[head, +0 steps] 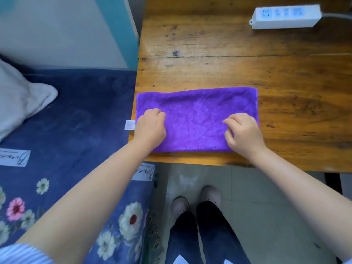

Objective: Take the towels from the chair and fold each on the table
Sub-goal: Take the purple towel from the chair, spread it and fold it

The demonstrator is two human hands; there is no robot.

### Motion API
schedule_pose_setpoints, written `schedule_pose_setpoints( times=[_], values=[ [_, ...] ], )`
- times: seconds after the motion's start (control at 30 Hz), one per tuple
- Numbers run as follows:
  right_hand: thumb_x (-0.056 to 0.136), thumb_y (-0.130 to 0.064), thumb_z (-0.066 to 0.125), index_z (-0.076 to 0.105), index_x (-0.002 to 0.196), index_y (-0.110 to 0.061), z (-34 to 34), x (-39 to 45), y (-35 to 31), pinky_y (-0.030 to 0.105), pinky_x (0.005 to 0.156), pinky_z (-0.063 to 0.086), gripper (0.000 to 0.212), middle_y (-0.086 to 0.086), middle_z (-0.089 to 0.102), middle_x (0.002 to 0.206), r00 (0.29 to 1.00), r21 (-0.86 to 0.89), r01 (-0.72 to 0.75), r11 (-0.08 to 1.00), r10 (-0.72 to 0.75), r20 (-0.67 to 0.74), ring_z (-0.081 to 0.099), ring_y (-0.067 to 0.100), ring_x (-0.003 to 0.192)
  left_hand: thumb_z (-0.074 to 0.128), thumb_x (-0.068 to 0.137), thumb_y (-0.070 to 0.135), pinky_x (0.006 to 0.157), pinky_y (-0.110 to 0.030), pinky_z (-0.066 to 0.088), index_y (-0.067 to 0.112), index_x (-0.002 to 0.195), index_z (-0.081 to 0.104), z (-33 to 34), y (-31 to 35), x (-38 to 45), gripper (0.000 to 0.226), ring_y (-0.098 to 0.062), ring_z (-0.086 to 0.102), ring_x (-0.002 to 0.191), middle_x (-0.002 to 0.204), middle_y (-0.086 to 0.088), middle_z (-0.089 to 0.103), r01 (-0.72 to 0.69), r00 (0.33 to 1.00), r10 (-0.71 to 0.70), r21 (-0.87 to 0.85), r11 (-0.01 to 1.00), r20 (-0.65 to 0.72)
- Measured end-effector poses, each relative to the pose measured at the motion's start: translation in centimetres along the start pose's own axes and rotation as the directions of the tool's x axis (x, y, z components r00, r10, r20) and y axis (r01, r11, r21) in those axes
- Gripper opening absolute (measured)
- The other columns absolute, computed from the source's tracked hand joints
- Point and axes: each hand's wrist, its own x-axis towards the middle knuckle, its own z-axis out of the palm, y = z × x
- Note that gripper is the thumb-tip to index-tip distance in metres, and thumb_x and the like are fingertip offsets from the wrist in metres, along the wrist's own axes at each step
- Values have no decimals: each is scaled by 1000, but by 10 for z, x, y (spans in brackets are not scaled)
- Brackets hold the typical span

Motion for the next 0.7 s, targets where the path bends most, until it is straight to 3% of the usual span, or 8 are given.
schedule_pose_setpoints(
  times=[0.07, 0.13, 0.2, 0.27, 0.33, 0.43, 0.53, 0.7],
  values=[
    [68, -11, 38, 69, 82, 4, 15, 30, -17, 46, 67, 56, 37, 21, 69, 84, 998, -7, 21, 1000, -21, 65, 68, 38, 78, 25, 87, 12, 97, -45, 40, -3, 122, 54, 4, 15, 20, 48, -33, 40, 129, 137, -18, 45, -25, 998, 18, -115, 993, -62],
    [74, -15, 34, 69, 98, 2, 30, 52, -29, 58, 81, 49, 45, 21, 69, 104, 987, -49, 13, 999, -5, 158, 64, 41, 100, 29, 96, 15, 109, -43, 29, 4, 136, 42, 9, 24, 35, 43, -29, 21, 142, 153, -12, 26, 24, 999, -27, -61, 998, -44],
    [82, -29, 18, 57, 123, -3, 38, 71, -33, 58, 104, 32, 63, 17, 54, 133, 953, -28, -74, 997, 79, 292, 45, 38, 128, 28, 101, 25, 114, -41, 19, 14, 145, 29, 19, 24, 50, 45, -24, 7, 146, 158, -5, 12, 68, 997, -69, -16, 998, -26],
    [74, -45, -4, 34, 142, -13, 45, 79, -30, 50, 115, 9, 84, 6, 26, 153, 900, -44, -104, 994, 113, 421, 17, 28, 144, 25, 101, 34, 117, -43, 9, 24, 148, 22, 29, 19, 58, 48, -22, -2, 147, 159, 0, 6, 95, 995, -95, -12, 995, 6],
    [65, -50, -15, 19, 147, -23, 52, 79, -26, 45, 117, -2, 92, -2, 8, 157, 854, -97, -52, 994, 94, 512, 2, 21, 146, 24, 100, 41, 118, -45, 1, 33, 148, 17, 35, 8, 62, 49, -22, -7, 147, 159, 1, 0, 112, 993, -111, -10, 994, 32],
    [68, -53, -14, 13, 147, -31, 58, 77, -10, 42, 116, -5, 86, -7, 3, 157, 835, -153, -47, 987, 123, 536, -2, 18, 146, 22, 96, 51, 117, -45, -3, 39, 147, 17, 41, -12, 63, 52, -25, -8, 147, 159, 1, -1, 137, 990, -136, -25, 990, 20],
    [77, -52, -1, 12, 147, -28, 52, 78, 15, 40, 116, -3, 76, -4, 5, 158, 831, -209, -144, 967, 233, 506, 0, 20, 146, 23, 97, 50, 117, -48, -2, 36, 147, 18, 37, -30, 66, 53, -27, -7, 147, 159, 1, 3, 180, 984, -180, -40, 983, 5],
    [77, -53, 1, 18, 147, -19, 37, 69, 49, 41, 116, 1, 80, 2, 13, 157, 813, -259, -322, 911, 406, 417, 5, 25, 145, 27, 99, 43, 116, -50, 5, 28, 149, 15, 31, -38, 72, 53, -30, -4, 146, 159, 0, 1, 276, 961, -275, -88, 957, 30]
  ],
)
